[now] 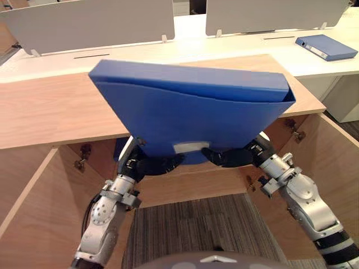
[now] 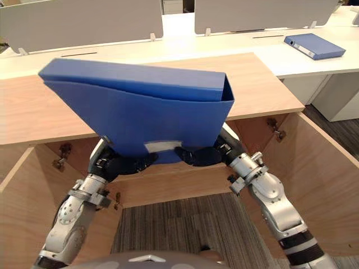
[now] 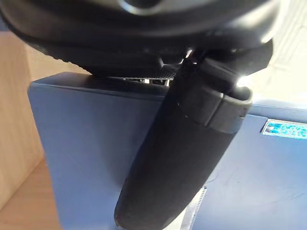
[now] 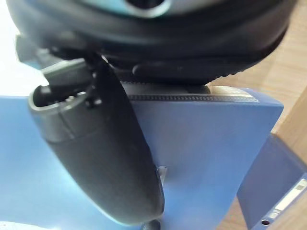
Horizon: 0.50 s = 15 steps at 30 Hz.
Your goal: Walk over to the cabinet, pick up the folder, carry it to the office cabinet, place the folder inside the office cabinet, then close the office cabinet door
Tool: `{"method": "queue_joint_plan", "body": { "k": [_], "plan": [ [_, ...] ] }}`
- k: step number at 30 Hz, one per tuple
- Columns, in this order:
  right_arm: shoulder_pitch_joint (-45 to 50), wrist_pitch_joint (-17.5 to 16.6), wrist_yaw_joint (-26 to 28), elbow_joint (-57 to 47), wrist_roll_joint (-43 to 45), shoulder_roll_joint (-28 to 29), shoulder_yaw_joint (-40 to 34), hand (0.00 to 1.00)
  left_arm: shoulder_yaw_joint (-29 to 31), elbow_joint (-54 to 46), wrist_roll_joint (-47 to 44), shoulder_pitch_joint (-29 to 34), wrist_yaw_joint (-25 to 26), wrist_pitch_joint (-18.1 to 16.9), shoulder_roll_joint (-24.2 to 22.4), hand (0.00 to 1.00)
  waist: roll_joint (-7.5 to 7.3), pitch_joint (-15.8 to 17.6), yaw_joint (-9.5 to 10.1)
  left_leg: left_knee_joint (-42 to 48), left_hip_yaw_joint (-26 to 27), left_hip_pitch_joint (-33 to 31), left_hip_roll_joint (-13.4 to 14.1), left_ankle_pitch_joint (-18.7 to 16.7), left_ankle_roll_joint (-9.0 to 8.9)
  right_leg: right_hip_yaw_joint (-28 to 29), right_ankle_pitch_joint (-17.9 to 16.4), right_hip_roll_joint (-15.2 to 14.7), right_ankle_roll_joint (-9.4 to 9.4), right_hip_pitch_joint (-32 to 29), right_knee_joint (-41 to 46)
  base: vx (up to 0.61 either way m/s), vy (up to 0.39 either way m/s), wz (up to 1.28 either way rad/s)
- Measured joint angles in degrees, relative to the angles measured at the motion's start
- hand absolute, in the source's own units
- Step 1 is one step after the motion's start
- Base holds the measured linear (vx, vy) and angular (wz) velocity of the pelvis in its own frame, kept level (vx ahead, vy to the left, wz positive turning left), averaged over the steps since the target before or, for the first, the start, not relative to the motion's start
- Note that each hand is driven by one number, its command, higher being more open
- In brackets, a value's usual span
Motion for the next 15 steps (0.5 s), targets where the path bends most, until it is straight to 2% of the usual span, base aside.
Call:
{"method": "queue_joint_plan", "body": {
  "k": [3, 8, 15],
  "plan": [
    [0.2, 0.0, 0.0, 0.0, -0.3, 2.5, 0.0, 0.0, 1.8, -1.5, 1.5, 1.3, 1.2, -0.7, -3.2, 1.0, 0.01, 0.0, 0.12, 0.0, -0.2, 0.0, 0.0, 0.1, -0.02, -0.3, 0.0, 0.0, -0.03, 0.1, 0.0, 0.0, -0.012, 0.04],
    [1.7, 0.0, 0.0, -0.1, -0.4, 6.2, -0.7, 0.0, 3.3, -2.6, 3.1, 2.0, 2.2, -1.5, -6.0, 1.0, 0.0, 0.0, 0.4, -0.2, -1.3, -0.1, -0.1, 0.3, -0.08, -1.2, -0.1, -0.1, -0.14, 0.4, 0.1, 0.01, -0.004, 0.1],
    [4.1, 0.0, -0.3, -1.9, -0.3, 12.4, -1.4, 0.0, 4.8, -2.3, 7.1, 6.1, 3.6, -2.5, -11.2, 1.0, -0.04, -0.1, 0.7, -1.2, -1.8, 0.2, 0.0, 0.9, -0.15, -1.8, -0.5, 0.0, -0.44, 0.4, 0.1, 0.01, -0.004, 0.03]
  ]
}}
